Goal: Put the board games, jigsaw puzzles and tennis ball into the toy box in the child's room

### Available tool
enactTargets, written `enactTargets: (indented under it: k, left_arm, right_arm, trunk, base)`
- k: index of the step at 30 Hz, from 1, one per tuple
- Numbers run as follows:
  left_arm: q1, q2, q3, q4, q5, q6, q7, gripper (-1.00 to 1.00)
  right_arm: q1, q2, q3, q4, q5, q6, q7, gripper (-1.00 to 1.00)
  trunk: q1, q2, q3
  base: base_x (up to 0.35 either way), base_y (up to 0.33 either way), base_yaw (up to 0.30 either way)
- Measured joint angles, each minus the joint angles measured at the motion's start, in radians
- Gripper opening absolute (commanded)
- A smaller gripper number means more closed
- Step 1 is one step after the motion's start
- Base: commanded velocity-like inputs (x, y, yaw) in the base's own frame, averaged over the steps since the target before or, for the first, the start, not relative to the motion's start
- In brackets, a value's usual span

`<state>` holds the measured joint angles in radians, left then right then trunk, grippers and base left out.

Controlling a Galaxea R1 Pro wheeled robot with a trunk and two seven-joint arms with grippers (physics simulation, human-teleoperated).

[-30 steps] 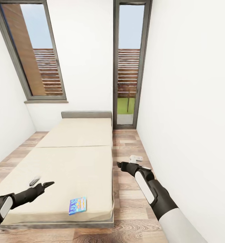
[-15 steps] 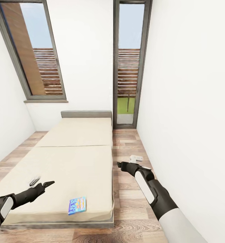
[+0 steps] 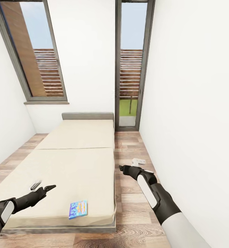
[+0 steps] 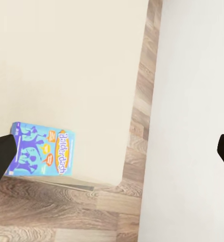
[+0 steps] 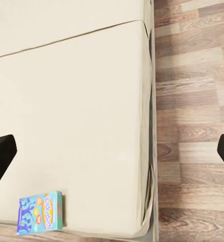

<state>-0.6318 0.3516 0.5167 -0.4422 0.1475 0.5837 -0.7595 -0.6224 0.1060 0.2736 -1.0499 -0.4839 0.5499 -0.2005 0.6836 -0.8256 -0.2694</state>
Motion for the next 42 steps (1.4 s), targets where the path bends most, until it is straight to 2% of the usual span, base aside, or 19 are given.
enactTargets:
  k: [4,6,10,12,16,21,42]
  left_arm:
    - [0.001,0.000,0.000,0.000,0.000,0.000,0.000,1.00]
    - [0.002,-0.007,0.004,0.012,0.001,0.011,-0.011,1.00]
    - [0.001,-0.012,-0.002,0.014,0.003,0.002,-0.017,1.00]
    - [0.001,-0.021,-0.004,0.013,0.003,-0.004,-0.005,1.00]
    - [0.001,-0.026,-0.007,0.012,0.004,-0.008,-0.028,1.00]
    - [0.001,-0.027,-0.007,0.011,0.004,-0.009,-0.053,1.00]
    - [0.001,-0.028,-0.009,0.012,0.003,-0.010,-0.063,1.00]
  right_arm:
    - [0.000,0.000,-0.001,0.004,-0.003,-0.001,0.000,1.00]
    - [0.001,0.010,-0.012,0.015,-0.004,-0.012,-0.011,1.00]
    - [0.000,0.010,-0.027,0.022,-0.004,-0.018,-0.011,1.00]
    - [0.000,0.002,-0.029,0.020,-0.003,-0.024,-0.006,1.00]
    - [0.000,-0.007,-0.041,0.022,-0.003,-0.031,-0.004,1.00]
    - [0.000,-0.009,-0.043,0.022,-0.003,-0.032,-0.003,1.00]
    - [0.000,-0.009,-0.044,0.022,-0.003,-0.043,-0.003,1.00]
  trunk:
    - [0.015,-0.028,-0.013]
    - [0.015,-0.028,-0.013]
    - [0.015,-0.028,-0.013]
    - [0.015,-0.028,-0.013]
    - [0.016,-0.028,-0.013]
    - [0.016,-0.028,-0.013]
    - [0.015,-0.028,-0.013]
  base:
    - [0.000,0.000,0.000]
    - [0.000,0.000,0.000]
    - [0.000,0.000,0.000]
    - [0.000,0.000,0.000]
    - [-0.075,0.004,0.000]
    - [-0.233,0.076,0.000]
    - [-0.063,0.043,0.000]
